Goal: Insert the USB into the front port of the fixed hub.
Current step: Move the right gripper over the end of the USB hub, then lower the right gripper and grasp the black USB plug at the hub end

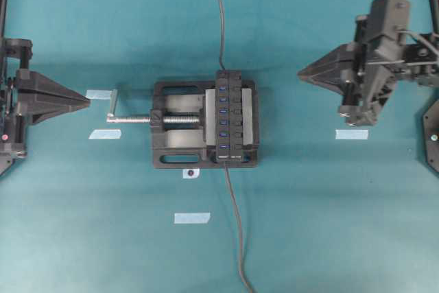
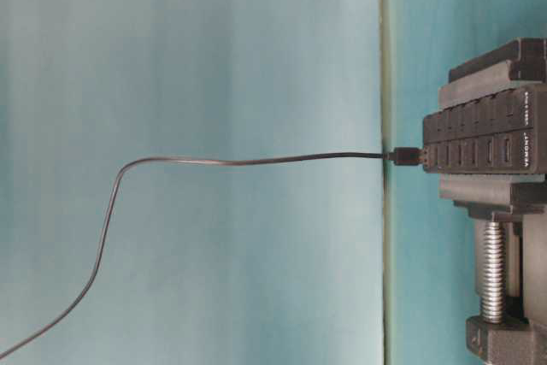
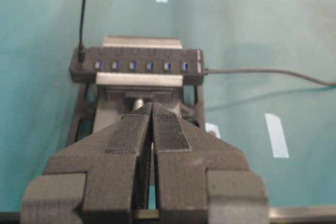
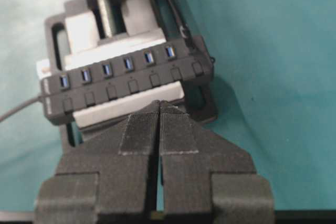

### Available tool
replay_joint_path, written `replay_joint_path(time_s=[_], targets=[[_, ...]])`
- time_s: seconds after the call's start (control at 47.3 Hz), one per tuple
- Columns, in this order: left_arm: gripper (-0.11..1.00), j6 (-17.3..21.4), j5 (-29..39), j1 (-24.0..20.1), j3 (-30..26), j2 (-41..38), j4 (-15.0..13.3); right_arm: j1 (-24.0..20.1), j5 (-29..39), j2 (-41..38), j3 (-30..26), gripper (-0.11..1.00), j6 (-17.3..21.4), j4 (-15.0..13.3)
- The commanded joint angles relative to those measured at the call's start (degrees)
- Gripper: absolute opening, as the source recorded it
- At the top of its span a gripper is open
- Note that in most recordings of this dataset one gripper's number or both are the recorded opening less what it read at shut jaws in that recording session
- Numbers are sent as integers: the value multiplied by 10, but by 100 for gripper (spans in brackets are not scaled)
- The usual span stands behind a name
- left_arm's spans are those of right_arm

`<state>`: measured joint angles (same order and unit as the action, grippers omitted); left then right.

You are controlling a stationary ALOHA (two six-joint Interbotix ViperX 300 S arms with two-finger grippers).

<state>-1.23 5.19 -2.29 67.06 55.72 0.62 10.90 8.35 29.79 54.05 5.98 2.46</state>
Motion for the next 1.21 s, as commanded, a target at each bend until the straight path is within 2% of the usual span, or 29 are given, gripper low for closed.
replay_joint_path(time_s=[0.0, 0.169, 0.55, 1.185], targets=[[0, 2, -3, -2, -13, -6, 1, 4, 4, -13, -18, -4, 2, -4], [0, 1, 8, -3, -12, -7, 1, 4, 27, -54, -36, -4, 2, -10], [0, 1, 11, -4, -12, -6, 1, 13, 21, -141, -89, -4, -16, -15], [0, 1, 11, -4, -4, -2, 2, 17, 15, -228, -157, -4, -25, -16]])
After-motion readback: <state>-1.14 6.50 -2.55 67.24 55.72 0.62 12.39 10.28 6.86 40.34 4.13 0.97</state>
